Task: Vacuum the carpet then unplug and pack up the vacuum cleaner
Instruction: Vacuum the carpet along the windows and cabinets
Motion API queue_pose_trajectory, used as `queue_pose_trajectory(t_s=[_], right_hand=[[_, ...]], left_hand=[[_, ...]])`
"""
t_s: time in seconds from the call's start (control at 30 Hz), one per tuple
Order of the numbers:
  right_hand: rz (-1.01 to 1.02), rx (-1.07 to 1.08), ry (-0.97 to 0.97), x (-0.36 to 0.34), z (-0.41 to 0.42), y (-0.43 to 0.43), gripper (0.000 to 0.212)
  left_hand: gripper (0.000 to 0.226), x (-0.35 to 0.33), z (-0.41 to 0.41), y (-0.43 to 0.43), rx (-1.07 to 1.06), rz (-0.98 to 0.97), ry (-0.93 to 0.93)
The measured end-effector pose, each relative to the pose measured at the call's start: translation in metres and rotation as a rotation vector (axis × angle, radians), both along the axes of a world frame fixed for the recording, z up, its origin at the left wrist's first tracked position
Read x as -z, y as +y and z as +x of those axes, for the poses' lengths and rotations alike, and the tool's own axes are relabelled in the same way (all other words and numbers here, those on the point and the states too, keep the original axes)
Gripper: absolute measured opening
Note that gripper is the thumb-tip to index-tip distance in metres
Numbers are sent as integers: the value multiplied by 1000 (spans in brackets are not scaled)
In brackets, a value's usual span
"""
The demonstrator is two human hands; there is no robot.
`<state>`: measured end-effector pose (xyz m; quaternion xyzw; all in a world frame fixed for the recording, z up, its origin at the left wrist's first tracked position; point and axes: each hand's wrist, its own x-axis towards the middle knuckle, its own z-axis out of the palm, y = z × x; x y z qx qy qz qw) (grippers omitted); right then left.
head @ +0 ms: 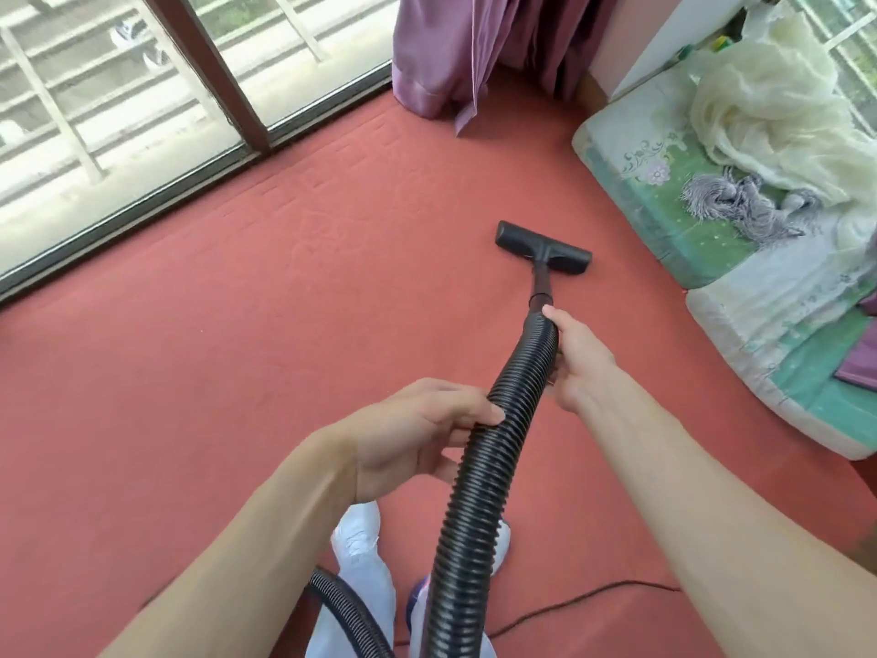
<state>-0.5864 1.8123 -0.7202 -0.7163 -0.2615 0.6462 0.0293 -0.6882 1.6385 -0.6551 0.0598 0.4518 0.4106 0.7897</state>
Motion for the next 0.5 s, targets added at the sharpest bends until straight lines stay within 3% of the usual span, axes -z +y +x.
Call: queue_pose_trajectory(t_s=[0.1,0.2,0.3,0.5], right_hand=[[-9,-102,4,11,2,12,48],[43,-70,60,-1,-1,21,43],[-48,-55,111,-31,4,14,25],[-267,-24,157,-68,13,-36,29]], left_hand=[[16,6,26,10,-104,-121,87],[15,2,34,15,-83,-54,11],[26,-7,18,7,40,98,-164],[52,-26,-34,-24,198,192,-332]])
